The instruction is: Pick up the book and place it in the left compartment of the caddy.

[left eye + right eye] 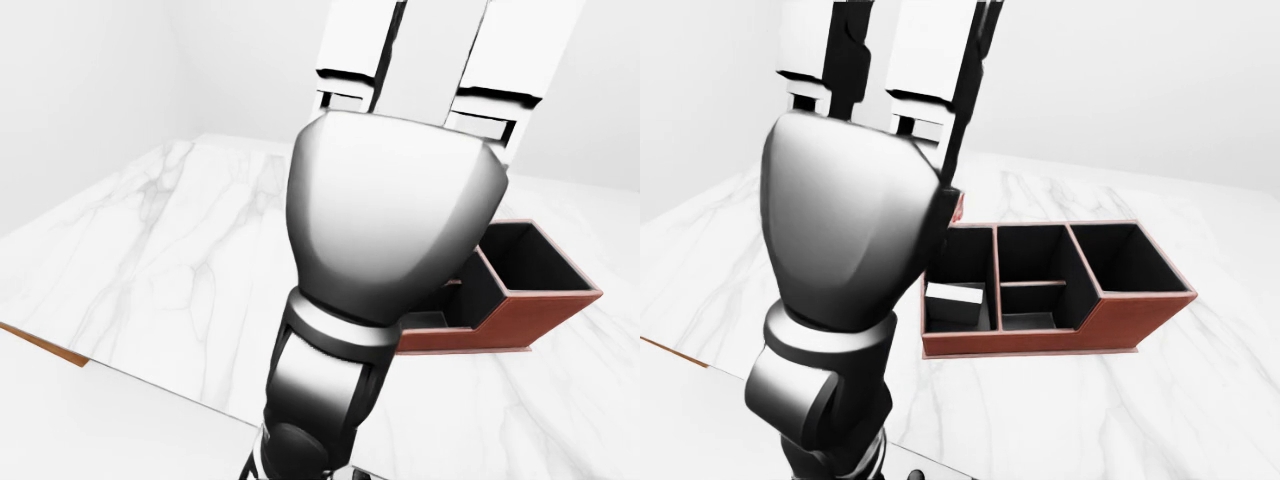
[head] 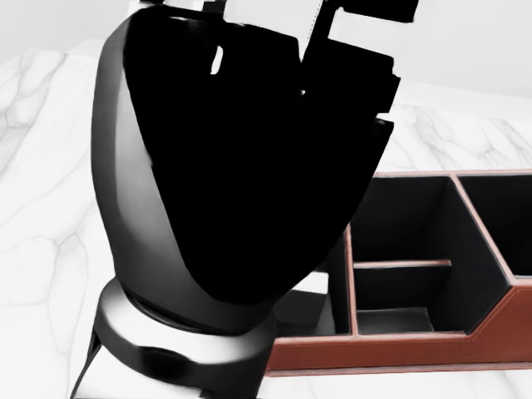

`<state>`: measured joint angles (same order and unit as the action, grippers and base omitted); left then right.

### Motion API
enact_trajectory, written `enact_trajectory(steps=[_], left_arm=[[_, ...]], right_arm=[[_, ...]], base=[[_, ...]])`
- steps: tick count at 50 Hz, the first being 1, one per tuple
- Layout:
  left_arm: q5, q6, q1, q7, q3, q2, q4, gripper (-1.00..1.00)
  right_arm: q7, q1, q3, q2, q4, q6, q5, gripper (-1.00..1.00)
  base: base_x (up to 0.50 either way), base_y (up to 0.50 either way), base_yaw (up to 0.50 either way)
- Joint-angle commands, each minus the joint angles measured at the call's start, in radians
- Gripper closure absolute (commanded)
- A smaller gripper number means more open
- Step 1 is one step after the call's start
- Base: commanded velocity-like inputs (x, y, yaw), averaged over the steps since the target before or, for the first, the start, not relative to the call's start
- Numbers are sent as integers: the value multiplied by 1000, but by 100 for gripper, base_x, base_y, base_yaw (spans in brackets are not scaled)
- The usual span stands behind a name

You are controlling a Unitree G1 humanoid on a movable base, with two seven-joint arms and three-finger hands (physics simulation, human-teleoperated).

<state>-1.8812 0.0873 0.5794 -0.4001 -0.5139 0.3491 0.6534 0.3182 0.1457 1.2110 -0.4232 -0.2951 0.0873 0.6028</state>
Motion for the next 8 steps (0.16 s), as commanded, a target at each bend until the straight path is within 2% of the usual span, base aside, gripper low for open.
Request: enact_trajectory(steps=[1,5,8], left_arm=[[253,0,-22,221,51,0,102,-100],[350,0,-26,287,37,0,186,-100],[466,0,-75,325,25,0,231,-100]], right_arm=[[3,-1,2,1,-4,0,1,-100],[1,-2,-1,1,-2,0,1,-100],[5,0,-2,3,0,0,-1,-100]], base=[[0,0,0],[0,0,0],[0,0,0]])
